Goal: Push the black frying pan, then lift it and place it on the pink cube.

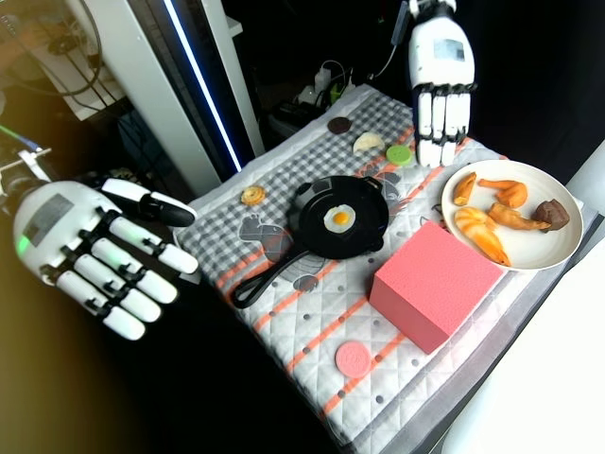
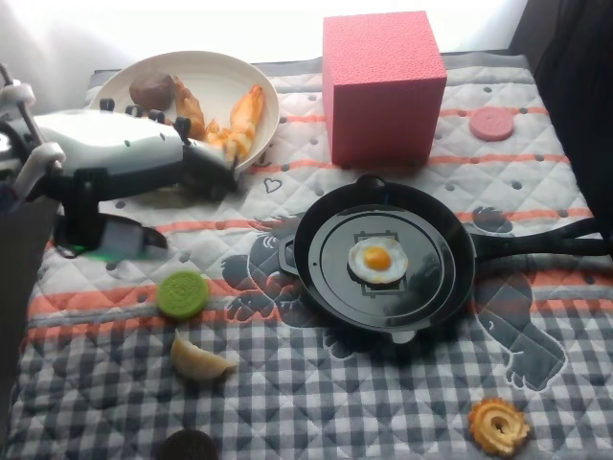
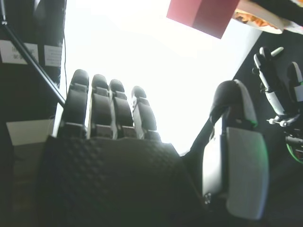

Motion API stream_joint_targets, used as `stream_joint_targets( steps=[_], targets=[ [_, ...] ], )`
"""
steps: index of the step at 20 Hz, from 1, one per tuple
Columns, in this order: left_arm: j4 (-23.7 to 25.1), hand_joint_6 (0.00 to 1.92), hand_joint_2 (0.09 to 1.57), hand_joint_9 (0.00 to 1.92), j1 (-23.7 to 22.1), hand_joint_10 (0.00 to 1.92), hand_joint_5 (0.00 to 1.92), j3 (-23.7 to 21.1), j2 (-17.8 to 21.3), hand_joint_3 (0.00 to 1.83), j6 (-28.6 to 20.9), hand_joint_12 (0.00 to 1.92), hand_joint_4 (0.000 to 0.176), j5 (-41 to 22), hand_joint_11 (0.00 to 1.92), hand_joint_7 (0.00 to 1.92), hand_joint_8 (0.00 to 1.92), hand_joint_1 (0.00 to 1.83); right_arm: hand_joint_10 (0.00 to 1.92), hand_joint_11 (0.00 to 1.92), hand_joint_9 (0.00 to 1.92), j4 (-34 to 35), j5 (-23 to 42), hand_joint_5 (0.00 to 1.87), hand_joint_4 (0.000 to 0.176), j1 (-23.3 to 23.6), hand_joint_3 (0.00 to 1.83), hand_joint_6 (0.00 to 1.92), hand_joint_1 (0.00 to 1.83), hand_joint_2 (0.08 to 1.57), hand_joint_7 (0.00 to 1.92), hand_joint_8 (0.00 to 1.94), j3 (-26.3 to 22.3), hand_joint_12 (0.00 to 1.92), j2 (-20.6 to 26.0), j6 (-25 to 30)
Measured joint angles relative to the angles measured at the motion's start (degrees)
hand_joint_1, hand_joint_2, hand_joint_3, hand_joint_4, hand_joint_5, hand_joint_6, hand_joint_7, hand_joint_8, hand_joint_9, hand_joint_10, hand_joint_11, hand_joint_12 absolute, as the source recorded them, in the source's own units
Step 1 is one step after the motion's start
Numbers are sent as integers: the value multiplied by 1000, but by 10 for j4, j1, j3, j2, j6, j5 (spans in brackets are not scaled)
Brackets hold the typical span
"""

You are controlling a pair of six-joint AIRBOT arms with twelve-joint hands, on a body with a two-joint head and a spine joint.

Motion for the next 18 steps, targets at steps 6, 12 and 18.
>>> stream_joint_targets(
  steps=[6,12,18],
  targets=[
    [-35,46,1238,643,-14,242,781,16,-8,0,0,1537,0,8,50,809,0,677,606,0,115,2,-3,147,0,0,0,8,474,1310,204,4,0,1571,-2,0],
    [33,29,1241,572,-52,583,800,47,-1,1,-186,1666,0,-99,127,784,5,744,632,0,96,3,0,131,0,4,2,0,427,1309,214,4,1,1572,-3,0],
    [308,33,1188,528,-72,630,801,102,-10,0,-534,1638,0,-155,64,817,4,696,489,0,105,2,3,139,0,6,0,2,428,1321,201,2,2,1457,-4,0]
  ],
)
